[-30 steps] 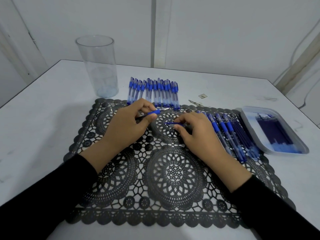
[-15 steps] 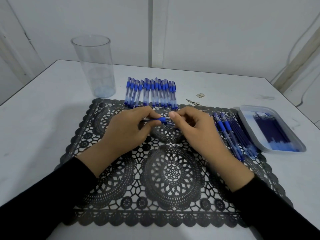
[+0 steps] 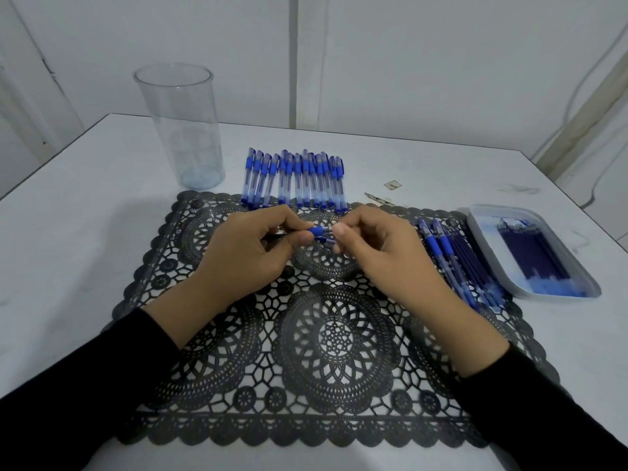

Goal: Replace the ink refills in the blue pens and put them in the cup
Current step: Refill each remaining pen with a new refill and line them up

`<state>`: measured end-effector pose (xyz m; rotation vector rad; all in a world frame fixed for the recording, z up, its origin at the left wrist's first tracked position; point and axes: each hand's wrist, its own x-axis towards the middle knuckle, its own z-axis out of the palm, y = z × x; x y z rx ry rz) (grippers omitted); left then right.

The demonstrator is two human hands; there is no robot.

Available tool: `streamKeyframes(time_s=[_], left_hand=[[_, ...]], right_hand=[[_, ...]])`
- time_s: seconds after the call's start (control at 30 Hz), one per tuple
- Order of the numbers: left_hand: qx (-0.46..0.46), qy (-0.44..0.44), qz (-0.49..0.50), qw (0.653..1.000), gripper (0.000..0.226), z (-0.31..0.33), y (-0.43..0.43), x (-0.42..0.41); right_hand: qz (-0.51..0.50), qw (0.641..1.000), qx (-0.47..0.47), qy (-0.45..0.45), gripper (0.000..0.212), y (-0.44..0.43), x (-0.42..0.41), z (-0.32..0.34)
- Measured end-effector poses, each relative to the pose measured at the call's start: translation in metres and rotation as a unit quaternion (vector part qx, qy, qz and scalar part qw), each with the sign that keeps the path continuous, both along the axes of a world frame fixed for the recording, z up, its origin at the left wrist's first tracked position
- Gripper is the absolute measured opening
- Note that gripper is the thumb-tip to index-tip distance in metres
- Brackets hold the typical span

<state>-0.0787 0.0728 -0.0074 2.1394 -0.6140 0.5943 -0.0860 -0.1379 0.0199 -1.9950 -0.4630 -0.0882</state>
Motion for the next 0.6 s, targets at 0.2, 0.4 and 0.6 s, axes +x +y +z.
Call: streamKeyframes(time_s=[0.2,0.4,0.6], left_hand=[[0.020,0.001,-0.006,1.000,0.016,-0.0001,0.0000,-0.0005],[0.030,0.004,-0.002,1.000,0.017,0.0007,0.0008,-0.0002],[0.042,0.004,0.004,0.999,0.019,0.0013,0.0014,-0.0011]], right_hand=[[0.007,1.000,-0.008,0.003,0.015,0.0004,-0.0009,-0.0021],[0.015,0.998,0.050,0.027,0.007,0.0000,0.0000,-0.0029],[0.004,0.999,0.044,0.025,0.013,-0.0013,0.0002,-0.0047]])
